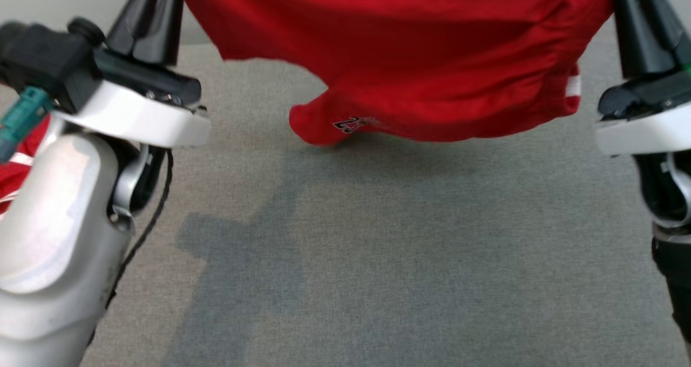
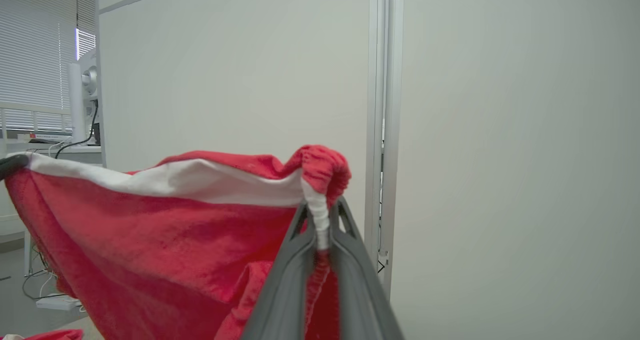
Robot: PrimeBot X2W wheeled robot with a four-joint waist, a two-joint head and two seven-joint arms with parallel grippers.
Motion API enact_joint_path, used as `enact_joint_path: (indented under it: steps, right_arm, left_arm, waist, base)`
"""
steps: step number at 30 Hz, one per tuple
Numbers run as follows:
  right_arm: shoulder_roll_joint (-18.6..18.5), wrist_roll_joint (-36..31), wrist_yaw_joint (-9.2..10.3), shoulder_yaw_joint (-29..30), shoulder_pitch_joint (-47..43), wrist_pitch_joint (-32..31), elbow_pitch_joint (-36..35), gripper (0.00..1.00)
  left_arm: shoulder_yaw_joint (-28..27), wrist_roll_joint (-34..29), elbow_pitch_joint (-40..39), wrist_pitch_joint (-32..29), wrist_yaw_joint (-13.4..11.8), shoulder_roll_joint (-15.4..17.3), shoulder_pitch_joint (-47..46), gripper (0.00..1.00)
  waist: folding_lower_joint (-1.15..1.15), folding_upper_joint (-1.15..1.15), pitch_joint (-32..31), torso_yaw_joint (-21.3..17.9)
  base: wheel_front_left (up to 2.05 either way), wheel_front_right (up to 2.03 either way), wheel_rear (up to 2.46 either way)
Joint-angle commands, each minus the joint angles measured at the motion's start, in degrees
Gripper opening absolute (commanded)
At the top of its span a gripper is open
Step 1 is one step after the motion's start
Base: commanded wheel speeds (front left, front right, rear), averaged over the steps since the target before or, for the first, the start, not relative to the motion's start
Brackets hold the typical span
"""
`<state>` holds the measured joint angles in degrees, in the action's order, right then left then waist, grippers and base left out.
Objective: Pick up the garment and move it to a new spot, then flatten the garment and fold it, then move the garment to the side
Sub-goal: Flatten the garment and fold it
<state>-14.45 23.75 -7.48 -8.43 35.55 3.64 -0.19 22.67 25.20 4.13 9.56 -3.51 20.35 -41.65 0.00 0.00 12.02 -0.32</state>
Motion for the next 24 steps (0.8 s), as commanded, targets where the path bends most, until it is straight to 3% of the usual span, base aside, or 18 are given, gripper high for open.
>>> enact_joint_path:
  steps: [1,13,18,24]
  right_arm:
    - [-0.66,0.02,-0.02,0.45,0.99,-0.78,-0.53,0.0]
    - [-1.02,2.65,-0.02,1.0,2.28,-3.74,-1.33,0.0]
    - [-0.79,4.08,-0.02,1.02,5.12,-3.71,1.04,0.0]
    - [-0.4,5.52,-0.02,-0.82,13.63,-2.11,7.36,0.0]
  left_arm:
    - [-0.25,-0.53,-0.3,-0.25,0.33,0.43,-1.72,0.0]
    - [-0.75,0.99,-0.57,-3.04,0.81,1.03,-6.52,0.0]
    - [-1.29,2.14,1.57,-2.32,1.52,0.37,-8.6,0.0]
    - [-1.24,2.93,8.21,-0.44,4.06,-1.26,-16.16,0.0]
  waist:
    - [0.0,0.0,-1.41,-0.67]
    - [0.0,0.0,-4.09,-1.84]
    - [0.0,0.0,-1.47,-2.08]
    - [0.0,0.0,4.22,-2.39]
  base:
    - [0.0,0.0,0.0]
    - [0.0,0.0,0.0]
    - [0.0,0.0,0.0]
    - [0.0,0.0,0.0]
